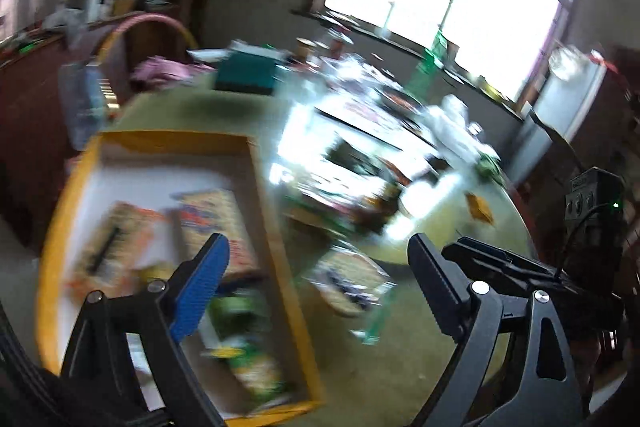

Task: Organize snacks
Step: 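Open both tools to drop the two cracker packs into the tray, then grasp the gold foil pack with the right tool while the left tool grasps the round cracker pack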

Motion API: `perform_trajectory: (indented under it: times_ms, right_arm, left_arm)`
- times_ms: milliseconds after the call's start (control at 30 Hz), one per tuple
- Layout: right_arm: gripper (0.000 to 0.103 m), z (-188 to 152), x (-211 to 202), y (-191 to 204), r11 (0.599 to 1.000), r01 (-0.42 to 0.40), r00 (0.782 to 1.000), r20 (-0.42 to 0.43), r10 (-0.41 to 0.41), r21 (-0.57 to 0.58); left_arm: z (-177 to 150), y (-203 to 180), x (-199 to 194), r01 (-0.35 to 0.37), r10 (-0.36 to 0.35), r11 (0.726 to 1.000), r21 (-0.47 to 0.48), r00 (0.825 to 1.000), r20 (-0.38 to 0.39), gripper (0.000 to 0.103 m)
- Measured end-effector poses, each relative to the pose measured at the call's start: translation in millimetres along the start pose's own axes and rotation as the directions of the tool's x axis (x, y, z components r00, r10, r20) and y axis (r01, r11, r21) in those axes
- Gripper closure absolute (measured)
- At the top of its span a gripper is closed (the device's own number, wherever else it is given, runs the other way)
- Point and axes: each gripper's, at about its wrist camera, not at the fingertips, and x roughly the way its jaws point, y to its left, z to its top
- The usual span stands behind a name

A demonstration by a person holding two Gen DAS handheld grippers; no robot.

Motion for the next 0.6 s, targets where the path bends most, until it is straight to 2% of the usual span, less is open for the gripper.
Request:
perform_trajectory:
  times_ms: [133, 233, 300, 367, 467, 600]
  right_arm:
    - [0.021, -16, -26, -32, 0.999, 0.04, 0.999, -0.006, -0.04, 0.004]
    - [0.021, -18, -35, -62, 0.996, 0.064, 0.998, -0.012, -0.064, 0.064]
    - [0.021, -17, -44, -83, 0.991, 0.074, 0.997, -0.001, -0.074, 0.112]
    - [0.021, -14, -52, -101, 0.984, 0.108, 0.994, 0.012, -0.111, 0.141]
    - [0.021, -3, -60, -140, 0.967, 0.16, 0.985, 0.028, -0.169, 0.198]
    - [0.021, 21, -63, -201, 0.916, 0.245, 0.964, 0.02, -0.265, 0.319]
  left_arm:
    - [-4, -26, 40, 0.041, -0.035, 0.998, 0.044, 0.993, -0.115, 0.012]
    - [-11, -40, 71, 0.045, -0.042, 0.999, 0.008, 0.971, -0.235, 0.012]
    - [-16, -48, 82, 0.044, -0.044, 0.999, -0.006, 0.961, -0.274, 0.013]
    - [-23, -55, 87, 0.059, -0.066, 0.998, -0.034, 0.956, -0.287, 0.013]
    - [-30, -58, 88, 0.022, -0.03, 0.999, -0.032, 0.957, -0.288, 0.013]
    - [-33, -54, 88, -0.015, 0.0, 0.998, -0.054, 0.964, -0.267, 0.013]
